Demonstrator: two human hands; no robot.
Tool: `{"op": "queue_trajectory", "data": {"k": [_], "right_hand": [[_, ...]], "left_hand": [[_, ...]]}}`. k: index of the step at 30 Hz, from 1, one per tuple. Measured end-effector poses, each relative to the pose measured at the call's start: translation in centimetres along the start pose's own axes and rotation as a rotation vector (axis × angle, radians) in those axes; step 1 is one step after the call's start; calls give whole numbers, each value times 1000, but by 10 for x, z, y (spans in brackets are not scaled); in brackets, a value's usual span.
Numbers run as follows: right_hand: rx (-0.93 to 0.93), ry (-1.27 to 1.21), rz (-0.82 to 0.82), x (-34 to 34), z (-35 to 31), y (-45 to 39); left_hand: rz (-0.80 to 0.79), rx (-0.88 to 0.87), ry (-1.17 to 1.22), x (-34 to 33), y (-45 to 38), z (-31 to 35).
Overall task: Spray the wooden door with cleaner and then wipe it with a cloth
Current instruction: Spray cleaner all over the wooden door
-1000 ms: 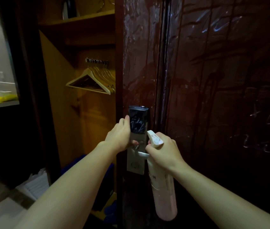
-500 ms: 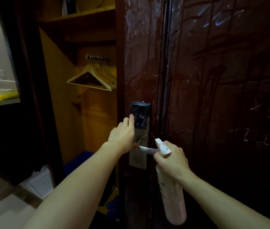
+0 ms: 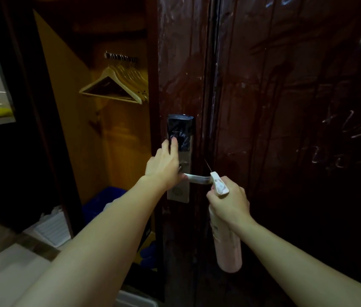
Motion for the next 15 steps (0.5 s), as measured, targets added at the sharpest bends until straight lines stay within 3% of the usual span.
{"op": "queue_trajectory", "data": {"k": [8,15], "right_hand": [[-1,-65,-31,-2,8,15],[34,48,-94,-9,-4,24]], "left_hand": [[17,-4,25,-8,8,2],[-22,-22,9,-18,14,6]]}}
Point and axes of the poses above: each hand's wrist, its own y-axis away from the middle knuckle, its own x-axis out of the back of the hand, z = x × y, the point moved 8 cm from there along -y, towards the middle knuckle, and after that the axes turned 10 degrees about x, right-handed, at the moved point
